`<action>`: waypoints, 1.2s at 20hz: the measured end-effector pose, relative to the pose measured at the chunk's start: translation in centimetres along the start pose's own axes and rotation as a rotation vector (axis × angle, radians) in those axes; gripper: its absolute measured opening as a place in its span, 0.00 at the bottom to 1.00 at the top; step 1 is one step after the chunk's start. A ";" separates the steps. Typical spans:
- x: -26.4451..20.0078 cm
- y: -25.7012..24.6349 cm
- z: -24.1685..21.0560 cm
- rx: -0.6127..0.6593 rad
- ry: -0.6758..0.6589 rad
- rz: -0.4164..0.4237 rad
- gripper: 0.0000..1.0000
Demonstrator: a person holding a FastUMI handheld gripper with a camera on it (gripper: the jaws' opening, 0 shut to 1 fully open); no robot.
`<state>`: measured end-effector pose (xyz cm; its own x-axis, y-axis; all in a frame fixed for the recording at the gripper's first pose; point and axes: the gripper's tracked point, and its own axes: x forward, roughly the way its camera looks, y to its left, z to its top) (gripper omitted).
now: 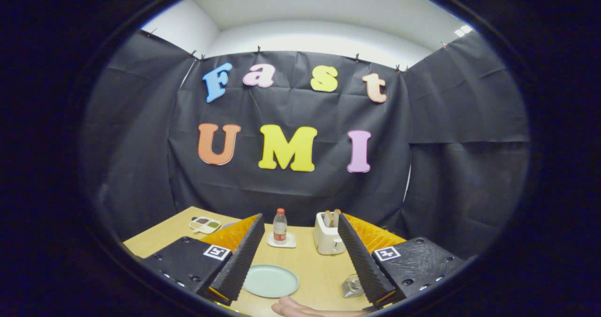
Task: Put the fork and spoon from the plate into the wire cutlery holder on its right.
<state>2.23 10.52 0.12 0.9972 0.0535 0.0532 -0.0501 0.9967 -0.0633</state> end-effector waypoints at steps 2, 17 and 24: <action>-0.7 0.6 0.0 -0.030 -0.021 0.022 0.95; -1.0 -0.2 -1.8 -0.002 0.033 0.084 0.95; -0.8 -0.6 -2.7 -0.004 0.058 0.107 0.95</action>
<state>1.61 9.67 -2.57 0.9877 0.1557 -0.0123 -0.1562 0.9853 -0.0695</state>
